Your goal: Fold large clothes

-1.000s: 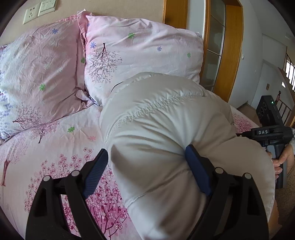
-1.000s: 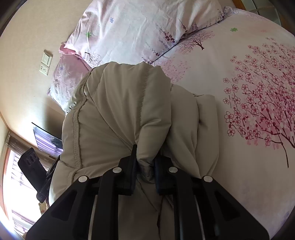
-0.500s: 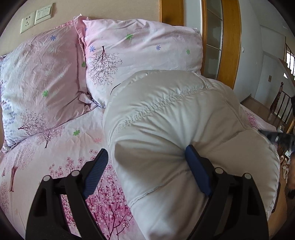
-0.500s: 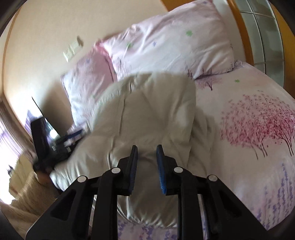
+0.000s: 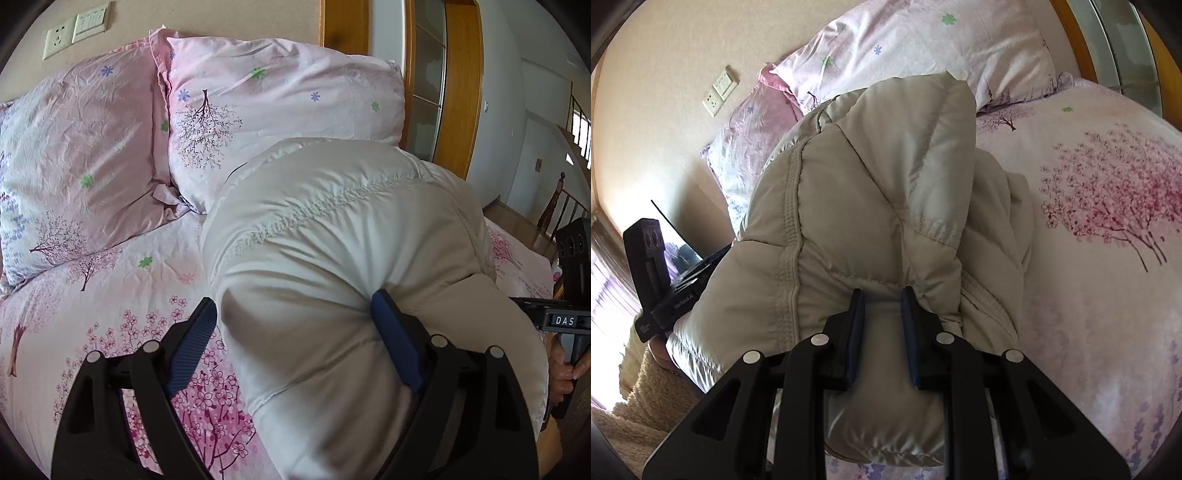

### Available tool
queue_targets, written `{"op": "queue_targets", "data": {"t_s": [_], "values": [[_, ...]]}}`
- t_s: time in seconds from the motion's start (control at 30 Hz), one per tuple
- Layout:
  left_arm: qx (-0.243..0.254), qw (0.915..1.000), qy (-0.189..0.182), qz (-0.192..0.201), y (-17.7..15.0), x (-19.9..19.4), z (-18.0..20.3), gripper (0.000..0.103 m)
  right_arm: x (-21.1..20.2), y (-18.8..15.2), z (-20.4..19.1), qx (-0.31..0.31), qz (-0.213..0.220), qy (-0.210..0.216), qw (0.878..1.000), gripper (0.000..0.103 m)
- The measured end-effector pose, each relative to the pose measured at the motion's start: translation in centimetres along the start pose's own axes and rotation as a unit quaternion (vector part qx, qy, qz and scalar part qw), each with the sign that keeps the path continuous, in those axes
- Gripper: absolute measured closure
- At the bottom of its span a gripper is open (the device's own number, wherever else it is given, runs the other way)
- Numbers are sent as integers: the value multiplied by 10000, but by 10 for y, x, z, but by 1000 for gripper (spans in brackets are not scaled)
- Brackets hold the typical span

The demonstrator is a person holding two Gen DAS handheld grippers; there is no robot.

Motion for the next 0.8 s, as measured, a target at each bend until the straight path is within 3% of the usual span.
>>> {"op": "queue_targets", "data": {"t_s": [0.1,0.2,0.4,0.5,0.57,0.67,0.7,0.8], "values": [[119,9999,19,-31,1,-2,0,17,-13,17,-5,308,-280,159,9990,80],[156,9998,-12,-77,2,-2,-2,17,-33,56,-5,733,145,556,9957,66],[180,9998,19,-62,4,-3,-2,17,-9,94,6,969,73,275,9949,65],[165,9998,55,-55,4,-3,-3,17,4,96,16,813,98,-318,9961,103],[157,9999,55,-25,5,-4,-3,17,10,93,28,1115,7,-260,9934,103],[225,9997,69,-56,6,-4,-2,17,-2,98,32,1210,252,-197,9921,103],[231,9997,65,-64,6,-4,-2,17,-8,100,31,1196,341,-180,9921,99],[248,9996,61,-79,7,-3,-1,17,-11,102,33,1278,347,-108,9911,44]]}}
Point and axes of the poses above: each gripper's, at about its wrist camera, not at the fingertips, and x roughly the way its jaws point, z to its right, y to its top, the point moved 9 cm from there along x, roughly the way its jaws point, and after that the axes turned 6 degrees about x, right-handed, at the moved point
